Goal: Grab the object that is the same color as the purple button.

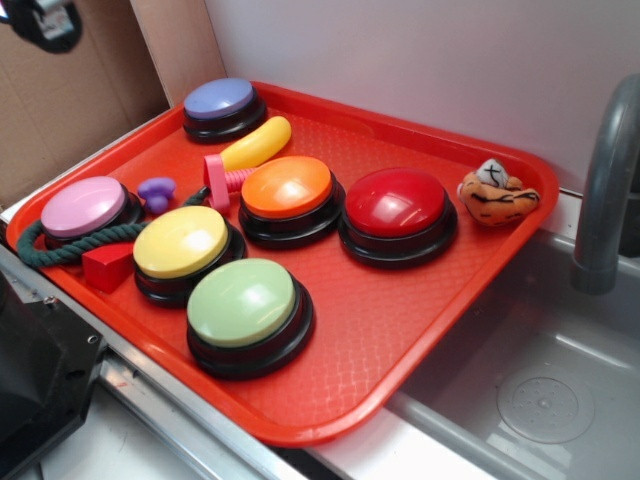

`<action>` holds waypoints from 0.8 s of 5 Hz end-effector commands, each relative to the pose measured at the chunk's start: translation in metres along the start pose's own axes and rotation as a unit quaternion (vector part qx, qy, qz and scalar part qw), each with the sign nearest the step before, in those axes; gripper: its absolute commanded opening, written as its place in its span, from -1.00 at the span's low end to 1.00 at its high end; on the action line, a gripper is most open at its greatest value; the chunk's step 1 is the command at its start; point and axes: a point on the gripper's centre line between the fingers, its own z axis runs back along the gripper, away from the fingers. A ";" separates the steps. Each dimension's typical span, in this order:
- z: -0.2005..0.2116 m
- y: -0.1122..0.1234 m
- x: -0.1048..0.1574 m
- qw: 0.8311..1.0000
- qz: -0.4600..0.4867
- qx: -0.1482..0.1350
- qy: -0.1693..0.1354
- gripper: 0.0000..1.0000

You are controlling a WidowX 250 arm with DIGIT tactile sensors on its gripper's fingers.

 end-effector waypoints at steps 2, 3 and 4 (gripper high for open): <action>-0.076 0.079 0.023 0.999 0.049 -0.005 0.021 1.00; -0.116 0.092 0.036 0.999 0.026 -0.036 0.013 1.00; -0.142 0.097 0.045 1.000 -0.011 -0.016 0.009 1.00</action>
